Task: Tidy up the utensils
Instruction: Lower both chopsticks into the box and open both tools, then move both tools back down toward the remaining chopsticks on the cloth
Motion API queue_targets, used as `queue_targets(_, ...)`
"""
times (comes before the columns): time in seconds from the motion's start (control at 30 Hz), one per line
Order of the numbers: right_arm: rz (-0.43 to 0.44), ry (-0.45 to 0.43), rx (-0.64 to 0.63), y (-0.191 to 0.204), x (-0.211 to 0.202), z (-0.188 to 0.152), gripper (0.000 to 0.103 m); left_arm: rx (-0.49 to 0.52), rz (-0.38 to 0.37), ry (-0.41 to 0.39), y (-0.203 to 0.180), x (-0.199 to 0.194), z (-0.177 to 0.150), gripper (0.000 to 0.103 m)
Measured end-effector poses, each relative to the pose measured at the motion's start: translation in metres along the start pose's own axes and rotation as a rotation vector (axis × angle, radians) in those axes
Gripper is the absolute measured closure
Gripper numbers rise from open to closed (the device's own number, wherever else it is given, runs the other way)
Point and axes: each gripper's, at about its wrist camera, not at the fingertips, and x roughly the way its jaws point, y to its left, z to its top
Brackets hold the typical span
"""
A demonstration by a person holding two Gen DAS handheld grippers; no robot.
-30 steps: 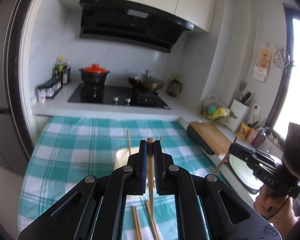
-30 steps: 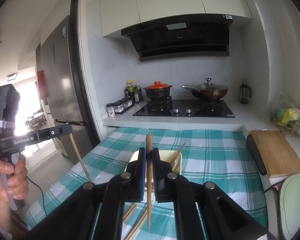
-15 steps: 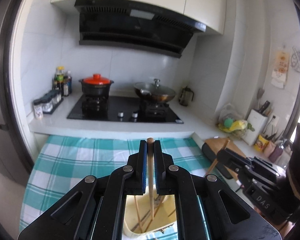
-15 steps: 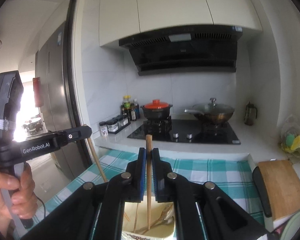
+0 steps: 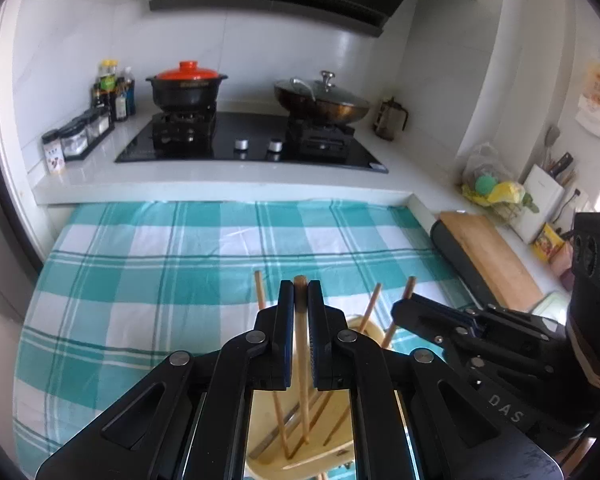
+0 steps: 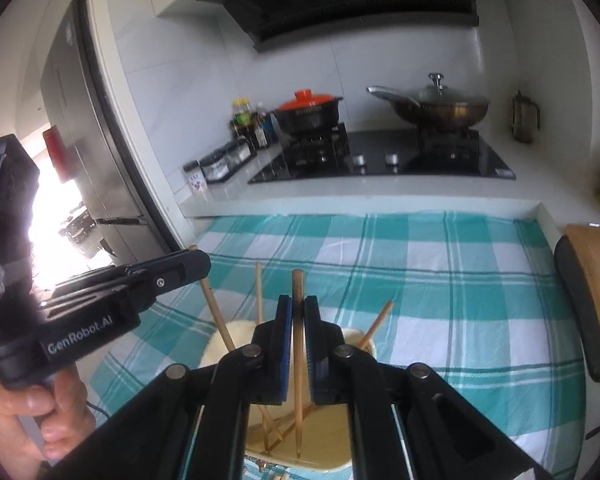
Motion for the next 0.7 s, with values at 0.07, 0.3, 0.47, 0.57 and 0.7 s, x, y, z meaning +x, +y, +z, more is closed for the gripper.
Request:
queue_targets(0.07,0.000,0.035,0.010,-0.002,0.013,-0.002,0.095,-0.010,0.011,0.016,0.002,0.006,-0.001,0.098)
queue_targets(0.3,-0.051,0.036,0.045,-0.007,0.015,0.002,0.064,-0.018,0.029,0.005,0.012,-0.017,-0.005,0.056)
queue_targets(0.47,-0.080,-0.015,0.014,0.001,-0.027,0.008,0.056,0.033,0.064,-0.033,0.013,-0.069,-0.015,0.028)
queue_targets(0.57,-0.126,-0.036,-0.038,0.015,-0.062,0.003,0.047,0.068,0.087,-0.053,0.011,-0.106,-0.035,0.015)
queue_targets(0.7,-0.132,-0.027,-0.099,0.033,-0.105,-0.026,0.047,0.101,0.080,-0.041,0.009,-0.140,-0.081,0.005)
